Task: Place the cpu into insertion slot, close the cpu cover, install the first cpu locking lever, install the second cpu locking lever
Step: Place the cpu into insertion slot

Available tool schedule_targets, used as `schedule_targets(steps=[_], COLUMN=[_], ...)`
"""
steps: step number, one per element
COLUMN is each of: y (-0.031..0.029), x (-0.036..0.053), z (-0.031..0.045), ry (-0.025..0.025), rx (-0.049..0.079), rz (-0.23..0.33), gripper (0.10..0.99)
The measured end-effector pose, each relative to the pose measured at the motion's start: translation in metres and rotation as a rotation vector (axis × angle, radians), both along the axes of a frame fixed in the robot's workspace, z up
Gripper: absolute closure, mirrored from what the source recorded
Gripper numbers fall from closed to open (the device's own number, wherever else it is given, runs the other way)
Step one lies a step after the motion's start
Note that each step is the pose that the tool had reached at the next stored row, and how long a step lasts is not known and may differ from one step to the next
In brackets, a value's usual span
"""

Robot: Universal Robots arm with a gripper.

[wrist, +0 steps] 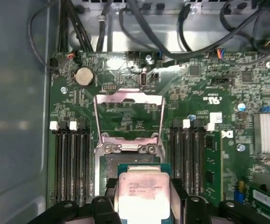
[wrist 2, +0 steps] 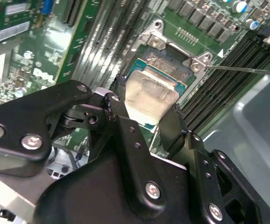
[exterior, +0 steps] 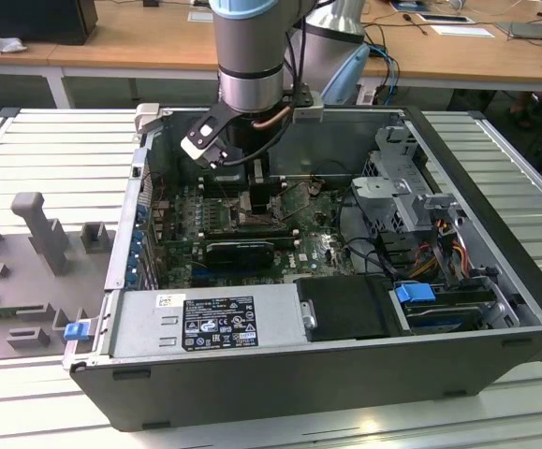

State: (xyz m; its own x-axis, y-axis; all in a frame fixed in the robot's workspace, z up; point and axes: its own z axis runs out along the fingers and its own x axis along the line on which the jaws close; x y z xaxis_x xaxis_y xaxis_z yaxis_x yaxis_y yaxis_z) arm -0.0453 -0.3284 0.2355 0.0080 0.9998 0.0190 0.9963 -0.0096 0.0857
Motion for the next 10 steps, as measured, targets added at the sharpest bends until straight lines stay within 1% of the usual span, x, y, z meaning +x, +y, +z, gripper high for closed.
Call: schedule_targets(steps=[2, 3, 9, 10], y=[0.0032, 0.0050, 0.0057, 0.0057], x=[-0.0010, -0.0014, -0.0014, -0.0014], z=[-0.0036, -0.0070, -0.0191, -0.0210], ry=[-0.0002, -0.0001, 0.0000, 0.0000], rx=[0.000, 0.000, 0.000, -0.002], rz=[0.000, 0.000, 0.000, 0.000], gripper=[0.557, 0.557, 0.557, 0.557])
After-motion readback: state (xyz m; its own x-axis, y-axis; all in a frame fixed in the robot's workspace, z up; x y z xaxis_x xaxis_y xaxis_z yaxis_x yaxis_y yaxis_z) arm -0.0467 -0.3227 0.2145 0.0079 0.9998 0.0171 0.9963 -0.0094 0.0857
